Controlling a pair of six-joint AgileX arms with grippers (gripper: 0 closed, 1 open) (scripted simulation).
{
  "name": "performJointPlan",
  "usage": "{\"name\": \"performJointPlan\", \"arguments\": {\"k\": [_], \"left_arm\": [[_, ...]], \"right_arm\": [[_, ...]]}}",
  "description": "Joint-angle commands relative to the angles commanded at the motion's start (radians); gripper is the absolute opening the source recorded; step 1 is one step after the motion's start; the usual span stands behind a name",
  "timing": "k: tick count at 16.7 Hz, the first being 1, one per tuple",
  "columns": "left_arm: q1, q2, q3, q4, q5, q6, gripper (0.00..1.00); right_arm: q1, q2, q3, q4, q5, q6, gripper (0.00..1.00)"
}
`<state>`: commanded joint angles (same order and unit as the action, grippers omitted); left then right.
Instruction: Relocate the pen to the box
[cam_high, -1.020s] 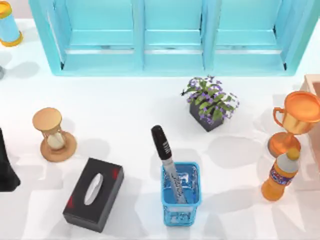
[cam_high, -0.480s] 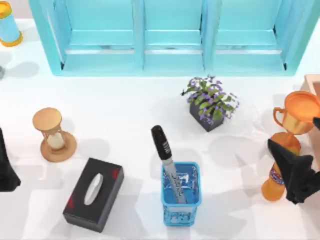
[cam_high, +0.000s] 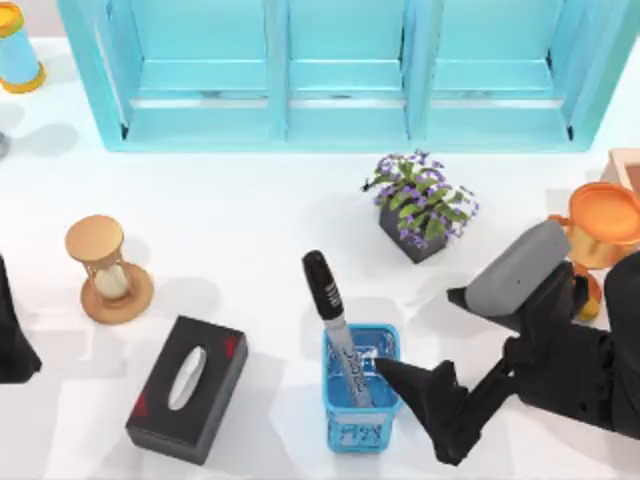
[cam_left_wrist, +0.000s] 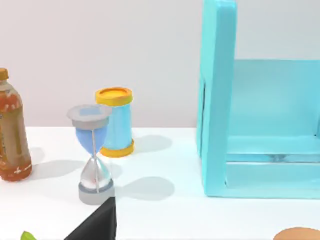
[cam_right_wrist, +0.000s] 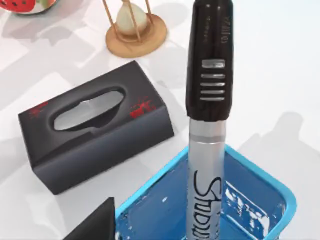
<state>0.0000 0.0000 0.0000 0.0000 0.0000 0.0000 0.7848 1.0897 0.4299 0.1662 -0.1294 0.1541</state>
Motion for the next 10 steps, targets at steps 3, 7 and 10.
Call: {"name": "performJointPlan", "arguments": {"k": [3, 7, 10], "left_arm": [[0.000, 0.000, 0.000, 0.000, 0.000, 0.000, 1.00], [0.000, 0.000, 0.000, 0.000, 0.000, 0.000, 1.00], [0.000, 0.000, 0.000, 0.000, 0.000, 0.000, 1.00]], "right_arm": [[0.035, 0.053, -0.015, -0.005, 0.005, 0.011, 1.00], [0.031, 0.049, -0.015, -0.005, 0.004, 0.010, 1.00], [0.037, 0.089, -0.003, 0.022, 0.008, 0.013, 1.00]]}}
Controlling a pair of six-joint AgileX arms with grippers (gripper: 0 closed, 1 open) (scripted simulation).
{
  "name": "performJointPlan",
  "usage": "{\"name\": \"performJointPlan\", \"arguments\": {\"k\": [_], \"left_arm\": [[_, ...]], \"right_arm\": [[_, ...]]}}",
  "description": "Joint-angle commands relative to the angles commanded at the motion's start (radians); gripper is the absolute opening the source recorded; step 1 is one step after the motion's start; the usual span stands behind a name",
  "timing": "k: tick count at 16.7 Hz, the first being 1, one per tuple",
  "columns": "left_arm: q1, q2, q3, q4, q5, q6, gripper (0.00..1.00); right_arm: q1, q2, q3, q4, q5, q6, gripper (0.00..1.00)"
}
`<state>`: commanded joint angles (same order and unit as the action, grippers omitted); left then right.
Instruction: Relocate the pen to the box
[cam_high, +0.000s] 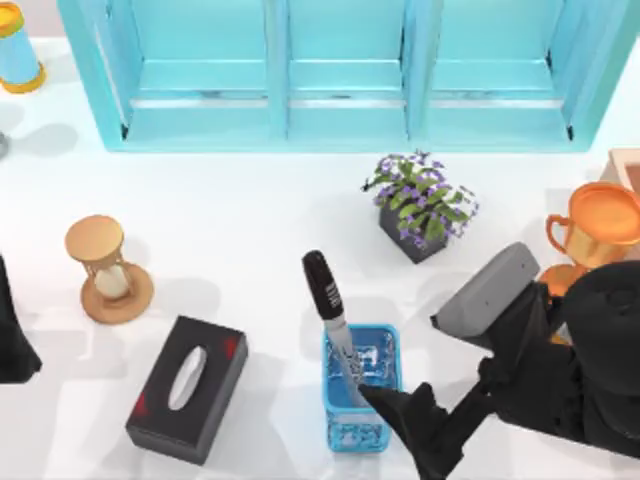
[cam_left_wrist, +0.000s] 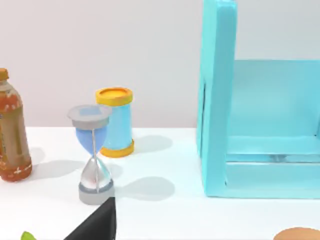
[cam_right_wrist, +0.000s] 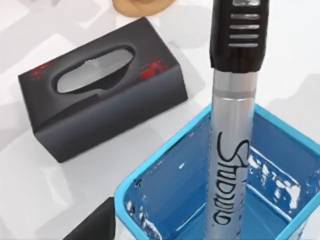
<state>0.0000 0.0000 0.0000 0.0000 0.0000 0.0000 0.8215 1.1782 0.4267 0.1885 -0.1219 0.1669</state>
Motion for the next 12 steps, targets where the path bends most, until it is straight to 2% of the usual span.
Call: {"name": "performJointPlan", "arguments": {"k": [9, 12], "left_arm": [[0.000, 0.000, 0.000, 0.000, 0.000, 0.000, 1.00], [0.000, 0.000, 0.000, 0.000, 0.000, 0.000, 1.00]], "right_arm": [[0.035, 0.448, 0.142, 0.302, 0.034, 0.023, 1.00], [0.040, 0.522, 0.164, 0.357, 0.039, 0.026, 1.00]]}}
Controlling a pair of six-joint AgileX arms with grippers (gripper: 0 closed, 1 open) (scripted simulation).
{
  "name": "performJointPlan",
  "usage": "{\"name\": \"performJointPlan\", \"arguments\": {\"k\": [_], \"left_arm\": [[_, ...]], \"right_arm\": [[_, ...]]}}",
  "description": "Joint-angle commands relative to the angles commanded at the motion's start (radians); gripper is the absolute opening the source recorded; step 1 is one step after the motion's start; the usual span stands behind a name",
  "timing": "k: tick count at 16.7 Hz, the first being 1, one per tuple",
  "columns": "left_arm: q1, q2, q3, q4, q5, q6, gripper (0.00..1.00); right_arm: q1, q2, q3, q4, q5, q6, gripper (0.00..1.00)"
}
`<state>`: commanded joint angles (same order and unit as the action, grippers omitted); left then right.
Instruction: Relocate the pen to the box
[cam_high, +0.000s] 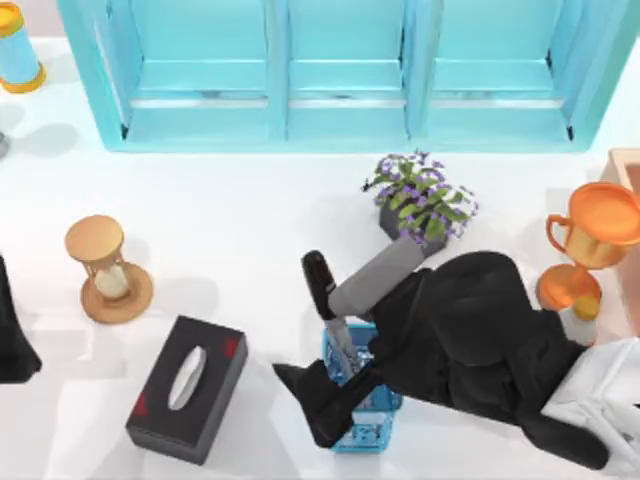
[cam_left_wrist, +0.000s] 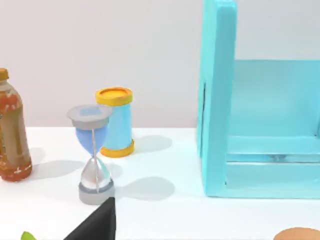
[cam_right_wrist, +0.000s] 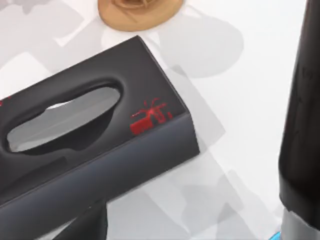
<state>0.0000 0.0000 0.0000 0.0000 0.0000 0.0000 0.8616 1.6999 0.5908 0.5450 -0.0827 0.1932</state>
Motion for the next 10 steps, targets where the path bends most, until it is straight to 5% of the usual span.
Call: {"name": "performJointPlan", "arguments": {"k": [4, 10], "left_arm": [[0.000, 0.000, 0.000, 0.000, 0.000, 0.000, 1.00], [0.000, 0.000, 0.000, 0.000, 0.000, 0.000, 1.00]], "right_arm": [[0.000, 0.003, 0.001, 0.003, 0.000, 0.000, 1.00], [0.000, 0.003, 0.001, 0.003, 0.000, 0.000, 0.55]]}}
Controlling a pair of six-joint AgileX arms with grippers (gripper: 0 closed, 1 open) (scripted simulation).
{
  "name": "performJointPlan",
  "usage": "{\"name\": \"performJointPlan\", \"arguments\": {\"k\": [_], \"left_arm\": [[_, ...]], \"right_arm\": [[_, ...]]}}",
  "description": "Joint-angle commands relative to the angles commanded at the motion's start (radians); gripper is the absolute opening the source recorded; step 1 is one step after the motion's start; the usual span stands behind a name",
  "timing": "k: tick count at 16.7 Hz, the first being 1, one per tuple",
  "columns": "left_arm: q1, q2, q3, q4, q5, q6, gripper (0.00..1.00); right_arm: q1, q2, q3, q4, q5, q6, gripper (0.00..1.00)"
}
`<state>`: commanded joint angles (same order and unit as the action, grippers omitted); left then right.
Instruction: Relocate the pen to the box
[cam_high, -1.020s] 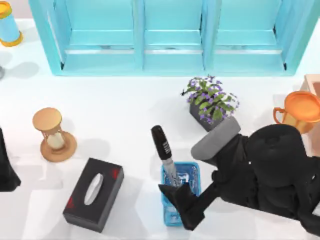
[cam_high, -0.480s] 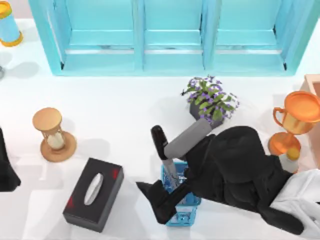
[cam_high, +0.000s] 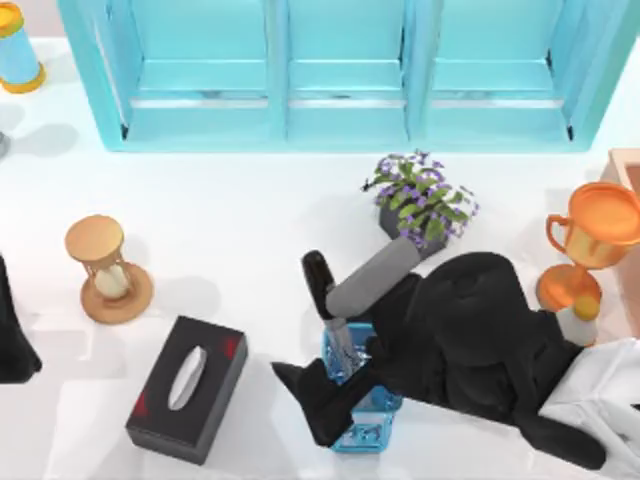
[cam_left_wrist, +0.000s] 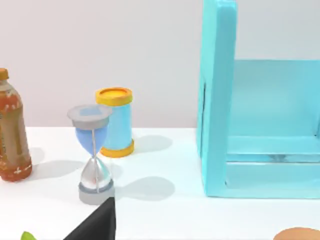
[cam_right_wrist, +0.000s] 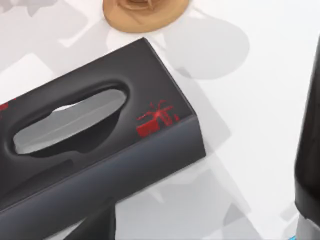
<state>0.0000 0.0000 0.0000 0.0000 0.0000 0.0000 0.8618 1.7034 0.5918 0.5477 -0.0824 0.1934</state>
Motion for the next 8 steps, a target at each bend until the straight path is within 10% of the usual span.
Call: {"name": "performJointPlan", "arguments": {"k": [8], "left_arm": [[0.000, 0.000, 0.000, 0.000, 0.000, 0.000, 1.00]], "right_arm": [[0.000, 0.000, 0.000, 0.000, 0.000, 0.000, 0.00]]}}
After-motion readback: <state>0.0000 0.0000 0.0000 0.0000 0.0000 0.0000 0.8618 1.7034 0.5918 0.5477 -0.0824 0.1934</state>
